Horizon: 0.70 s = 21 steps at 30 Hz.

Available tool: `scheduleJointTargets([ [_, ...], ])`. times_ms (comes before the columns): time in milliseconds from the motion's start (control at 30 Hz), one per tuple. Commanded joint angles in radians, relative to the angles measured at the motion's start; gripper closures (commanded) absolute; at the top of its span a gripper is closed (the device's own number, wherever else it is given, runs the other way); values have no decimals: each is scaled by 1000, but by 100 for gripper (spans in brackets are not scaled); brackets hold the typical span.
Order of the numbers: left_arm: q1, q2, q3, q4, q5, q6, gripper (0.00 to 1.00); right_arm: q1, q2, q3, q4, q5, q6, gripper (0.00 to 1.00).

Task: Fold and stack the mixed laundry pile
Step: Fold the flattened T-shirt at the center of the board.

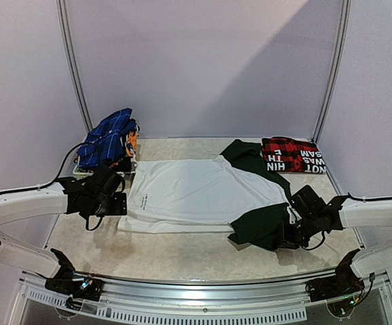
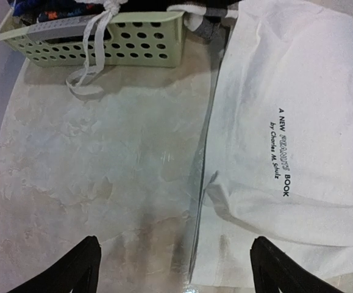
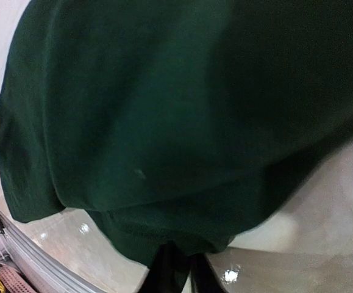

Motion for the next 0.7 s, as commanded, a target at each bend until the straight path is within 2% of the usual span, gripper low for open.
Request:
scheduleJointTargets([
  [0, -12, -28, -15, 12, -8, 4, 13, 6, 39, -24, 30, 8, 4, 95],
  [67, -12, -33, -18, 14, -9, 7, 14, 6, 32, -11, 29, 6, 2, 100],
  [367, -14, -52, -27, 46, 29, 46, 15, 6, -43, 156, -18, -23, -45, 100],
  [667, -17, -50, -27, 71, 76, 90, 16, -15, 66, 378, -2, -3, -96, 100],
])
